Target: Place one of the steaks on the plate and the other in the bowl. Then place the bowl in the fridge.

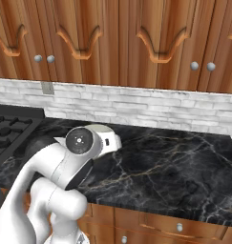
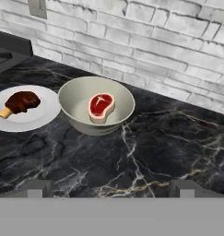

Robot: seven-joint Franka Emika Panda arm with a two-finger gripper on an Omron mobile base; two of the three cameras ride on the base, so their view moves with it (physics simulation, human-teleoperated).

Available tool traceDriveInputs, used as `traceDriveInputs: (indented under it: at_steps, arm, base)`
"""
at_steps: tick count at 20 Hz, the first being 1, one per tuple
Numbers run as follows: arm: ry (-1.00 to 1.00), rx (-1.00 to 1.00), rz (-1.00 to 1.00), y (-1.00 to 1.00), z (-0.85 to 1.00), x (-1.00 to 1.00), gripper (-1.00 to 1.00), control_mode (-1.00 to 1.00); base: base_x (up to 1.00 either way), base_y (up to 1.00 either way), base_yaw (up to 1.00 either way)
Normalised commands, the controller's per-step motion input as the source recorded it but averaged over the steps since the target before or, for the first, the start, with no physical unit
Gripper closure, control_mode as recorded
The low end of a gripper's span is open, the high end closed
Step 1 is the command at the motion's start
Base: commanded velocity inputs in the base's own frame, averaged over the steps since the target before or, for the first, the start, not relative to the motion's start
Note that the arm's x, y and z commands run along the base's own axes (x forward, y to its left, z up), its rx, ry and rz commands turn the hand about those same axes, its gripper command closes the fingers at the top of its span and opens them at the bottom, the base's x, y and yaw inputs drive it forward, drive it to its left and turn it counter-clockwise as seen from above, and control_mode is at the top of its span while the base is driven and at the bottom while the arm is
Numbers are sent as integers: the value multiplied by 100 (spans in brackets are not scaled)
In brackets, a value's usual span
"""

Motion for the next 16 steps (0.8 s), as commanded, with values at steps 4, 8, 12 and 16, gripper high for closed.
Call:
traceDriveInputs:
  at_steps: [4, 8, 12, 16]
  arm:
    - [-2, -8, 0, 16, 0, -39, -100, -100]
    - [-8, -7, -2, 25, -7, -17, -100, -100]
    - [-12, -11, -15, 33, -15, -36, -100, -100]
    - [-2, -2, -5, 10, -6, -6, -100, 100]
  base:
    - [0, 0, 0]
    - [0, 0, 0]
    - [0, 0, 0]
    - [0, 0, 0]
